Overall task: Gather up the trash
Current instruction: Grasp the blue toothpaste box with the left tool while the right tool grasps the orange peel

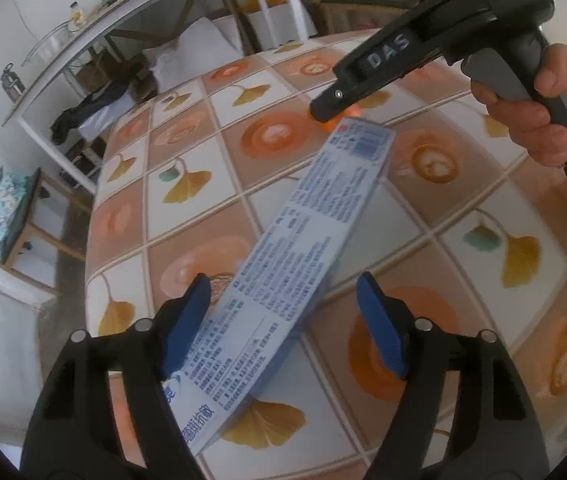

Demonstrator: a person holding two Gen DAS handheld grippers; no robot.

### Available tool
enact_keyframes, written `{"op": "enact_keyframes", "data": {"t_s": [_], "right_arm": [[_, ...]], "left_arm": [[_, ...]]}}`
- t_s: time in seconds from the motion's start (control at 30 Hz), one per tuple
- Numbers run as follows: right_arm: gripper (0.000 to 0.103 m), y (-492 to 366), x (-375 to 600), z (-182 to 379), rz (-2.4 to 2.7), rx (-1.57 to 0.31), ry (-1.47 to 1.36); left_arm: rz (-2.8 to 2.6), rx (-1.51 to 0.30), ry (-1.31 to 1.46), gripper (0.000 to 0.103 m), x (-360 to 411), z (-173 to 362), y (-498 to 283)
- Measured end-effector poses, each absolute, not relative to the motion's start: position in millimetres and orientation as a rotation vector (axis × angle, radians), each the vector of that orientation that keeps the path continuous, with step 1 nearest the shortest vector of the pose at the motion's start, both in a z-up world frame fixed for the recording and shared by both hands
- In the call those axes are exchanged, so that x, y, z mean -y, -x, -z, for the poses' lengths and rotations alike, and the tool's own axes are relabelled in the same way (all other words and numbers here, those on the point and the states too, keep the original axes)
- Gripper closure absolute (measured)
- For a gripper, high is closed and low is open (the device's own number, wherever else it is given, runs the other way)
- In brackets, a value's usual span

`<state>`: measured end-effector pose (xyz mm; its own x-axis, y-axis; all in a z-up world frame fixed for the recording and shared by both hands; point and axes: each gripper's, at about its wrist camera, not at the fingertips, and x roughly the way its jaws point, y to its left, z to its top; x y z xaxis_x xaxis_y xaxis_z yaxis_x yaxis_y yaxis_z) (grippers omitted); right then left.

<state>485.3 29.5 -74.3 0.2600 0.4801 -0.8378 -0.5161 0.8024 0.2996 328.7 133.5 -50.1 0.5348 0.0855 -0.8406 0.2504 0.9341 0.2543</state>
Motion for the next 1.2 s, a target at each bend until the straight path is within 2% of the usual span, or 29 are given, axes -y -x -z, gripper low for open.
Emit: {"op": "enact_keyframes", "data": {"t_s": [0.03, 0.17, 0.3, 0.57, 0.93, 1.2], "right_arm": [[0.055, -486, -31, 77, -0.674, -1.126, 0.041], [0.072, -489, -28, 79, -0.683, -1.120, 0.024], [0.080, -486, -17, 76, -0.663, -1.116, 0.008], [0.082, -448, 36, 56, -0.632, -1.109, -0.077], [0.082, -328, 104, 34, -0.602, -1.112, -0.209], [0.082, -259, 134, 62, -0.565, -1.188, -0.357]], "left_arm": [[0.095, -1.012, -0.368, 0.041, -134, 51, -330], [0.101, -1.015, -0.349, 0.049, -134, 48, -331], [0.116, -1.029, -0.347, 0.059, -130, 47, -323], [0.141, -1.102, -0.115, 0.071, -139, 37, -273], [0.193, -1.097, 0.289, 0.072, -142, 35, -185], [0.217, -1.041, 0.544, 0.072, -136, 48, -140]]}}
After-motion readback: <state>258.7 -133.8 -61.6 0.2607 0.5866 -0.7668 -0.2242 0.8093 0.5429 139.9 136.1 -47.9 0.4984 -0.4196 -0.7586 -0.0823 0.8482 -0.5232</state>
